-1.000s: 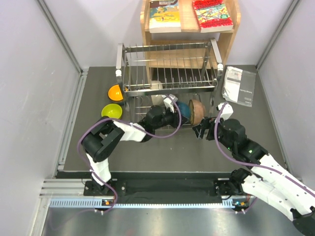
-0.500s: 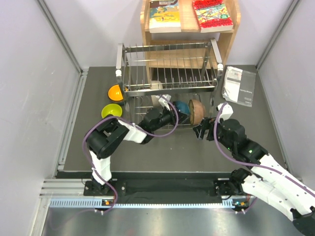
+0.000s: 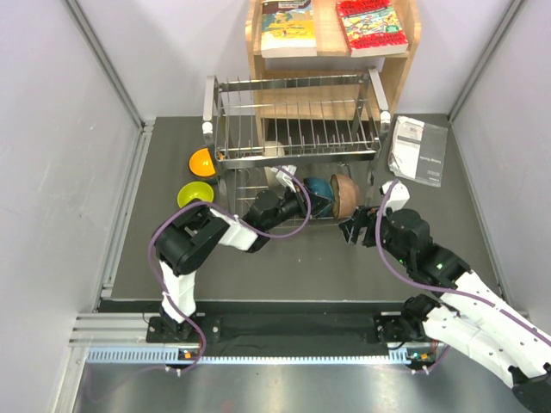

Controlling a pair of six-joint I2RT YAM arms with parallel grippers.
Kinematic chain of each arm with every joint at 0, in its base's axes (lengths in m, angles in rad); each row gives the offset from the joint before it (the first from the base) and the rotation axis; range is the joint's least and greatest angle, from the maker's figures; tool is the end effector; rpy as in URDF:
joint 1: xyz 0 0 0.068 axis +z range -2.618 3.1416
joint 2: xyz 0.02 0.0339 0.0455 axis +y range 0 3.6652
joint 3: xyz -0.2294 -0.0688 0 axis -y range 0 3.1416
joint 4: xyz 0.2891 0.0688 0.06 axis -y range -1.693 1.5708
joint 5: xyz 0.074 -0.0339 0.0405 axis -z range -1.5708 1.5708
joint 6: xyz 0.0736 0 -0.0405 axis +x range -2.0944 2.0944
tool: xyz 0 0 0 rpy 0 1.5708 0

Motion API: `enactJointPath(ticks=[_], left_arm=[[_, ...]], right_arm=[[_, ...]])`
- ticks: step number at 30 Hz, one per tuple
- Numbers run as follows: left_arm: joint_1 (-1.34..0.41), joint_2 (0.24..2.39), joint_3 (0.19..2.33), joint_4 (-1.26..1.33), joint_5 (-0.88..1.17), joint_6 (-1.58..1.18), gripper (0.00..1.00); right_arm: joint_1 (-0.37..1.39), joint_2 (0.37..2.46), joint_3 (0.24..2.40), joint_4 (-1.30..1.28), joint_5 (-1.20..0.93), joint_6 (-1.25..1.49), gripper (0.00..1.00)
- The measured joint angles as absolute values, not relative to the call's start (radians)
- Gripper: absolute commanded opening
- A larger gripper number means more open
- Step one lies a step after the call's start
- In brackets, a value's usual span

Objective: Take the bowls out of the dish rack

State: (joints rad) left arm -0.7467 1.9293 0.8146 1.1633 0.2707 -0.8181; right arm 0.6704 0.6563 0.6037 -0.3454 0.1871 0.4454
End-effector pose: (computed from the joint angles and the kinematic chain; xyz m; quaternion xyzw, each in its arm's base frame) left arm 0.2996 -0.3041 0.1022 0.0733 0.6865 -0.5718 0.4432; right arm 0.2161 0.1539 0.2415 -0.0417 0.8299 0.2257 0.5086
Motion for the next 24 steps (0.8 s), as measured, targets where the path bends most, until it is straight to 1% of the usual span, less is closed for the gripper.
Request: enactJointPath(ticks=[7,15,19,24], left_arm=[[-0.747,1.899,0.818,1.128,0.296,-0.8,0.0],[-0.744,1.882,0.875,1.102,0.352,-0.795,0.0],[-0.752,1.853,0.885,1.003,0.35,-0.759,0.0],[-0.785,1.743,0.881,0.814,0.318,-0.677,0.0]], right_arm=[[0.67,0.656,0.604,-0.345,0.191,0.445,0.8],[0.67,0.656,0.604,-0.345,0.191,0.446,0.8],[0.67,0.652,0.604,-0.346,0.194,0.446,0.8],[0.669,0.63,0.604,-0.345,0.198,0.446,0.8]])
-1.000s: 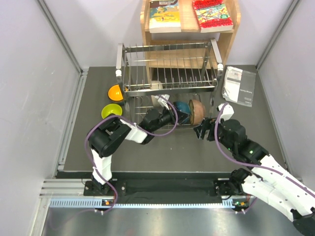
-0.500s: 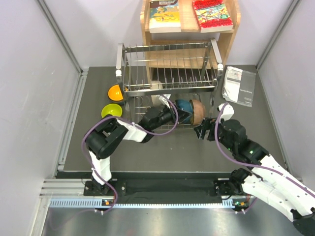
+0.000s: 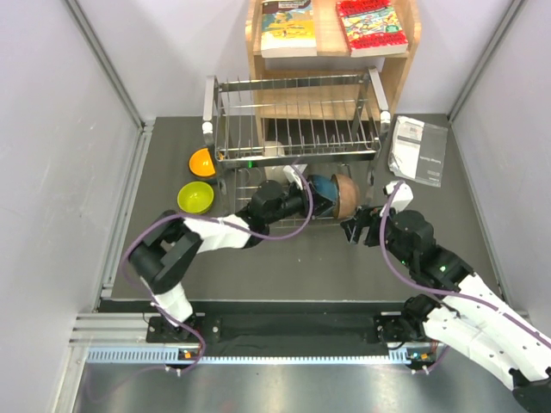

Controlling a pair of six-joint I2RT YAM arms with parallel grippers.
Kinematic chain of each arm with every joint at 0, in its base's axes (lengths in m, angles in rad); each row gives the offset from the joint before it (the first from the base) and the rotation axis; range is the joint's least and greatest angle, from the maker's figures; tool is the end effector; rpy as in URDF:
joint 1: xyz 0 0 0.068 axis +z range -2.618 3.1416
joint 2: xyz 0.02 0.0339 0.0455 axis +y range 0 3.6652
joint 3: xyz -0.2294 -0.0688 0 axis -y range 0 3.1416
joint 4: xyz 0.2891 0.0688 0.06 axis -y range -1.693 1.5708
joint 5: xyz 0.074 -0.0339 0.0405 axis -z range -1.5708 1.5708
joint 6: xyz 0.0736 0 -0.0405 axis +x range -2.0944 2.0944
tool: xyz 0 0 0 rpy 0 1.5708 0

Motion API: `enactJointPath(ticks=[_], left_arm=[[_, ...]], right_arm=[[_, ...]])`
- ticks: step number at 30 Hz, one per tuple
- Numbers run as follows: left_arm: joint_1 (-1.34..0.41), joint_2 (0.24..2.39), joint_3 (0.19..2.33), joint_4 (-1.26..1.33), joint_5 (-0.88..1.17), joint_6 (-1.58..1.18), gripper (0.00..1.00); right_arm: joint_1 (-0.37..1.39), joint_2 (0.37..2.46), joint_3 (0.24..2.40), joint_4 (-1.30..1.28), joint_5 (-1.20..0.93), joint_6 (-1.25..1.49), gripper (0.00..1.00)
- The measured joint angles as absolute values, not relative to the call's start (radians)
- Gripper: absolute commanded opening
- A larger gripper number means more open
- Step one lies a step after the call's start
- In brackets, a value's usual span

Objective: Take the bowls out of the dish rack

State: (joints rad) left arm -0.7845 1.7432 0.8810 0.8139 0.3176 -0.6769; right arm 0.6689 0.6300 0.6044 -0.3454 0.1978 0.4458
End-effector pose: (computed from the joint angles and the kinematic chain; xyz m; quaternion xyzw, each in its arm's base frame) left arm 0.2929 -0.3249 0.1521 0.1474 0.7080 -0.5398 0.4308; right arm 0.2140 0.1508 0.2482 -0.0360 0.8225 0.2280 0.5199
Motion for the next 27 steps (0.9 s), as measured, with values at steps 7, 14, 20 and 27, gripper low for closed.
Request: enactJointPath(ticks=[7,14,20,27], left_arm=[[-0.809,1.55,0.852,0.49,0.204,-0.563,0.0],[-0.896,1.459,0.883,0.152,0.02,-0.411,0.0],[-1.064,1.427,0.922,0.004,-0.074,-0.297,0.0],[-1.194,1.435,0.937,-0.096,-0.112,-0.244,0.0]], right_arm=[[0.669,0.631,0.622,-0.349,0.199,0.446,0.8],[0.669,0.617,0.64,-0.362,0.244,0.461,0.79],[0.669,0.559,0.658,-0.43,0.393,0.498,0.8],[0.669,0.483,0.671,-0.496,0.476,0.52,0.79]])
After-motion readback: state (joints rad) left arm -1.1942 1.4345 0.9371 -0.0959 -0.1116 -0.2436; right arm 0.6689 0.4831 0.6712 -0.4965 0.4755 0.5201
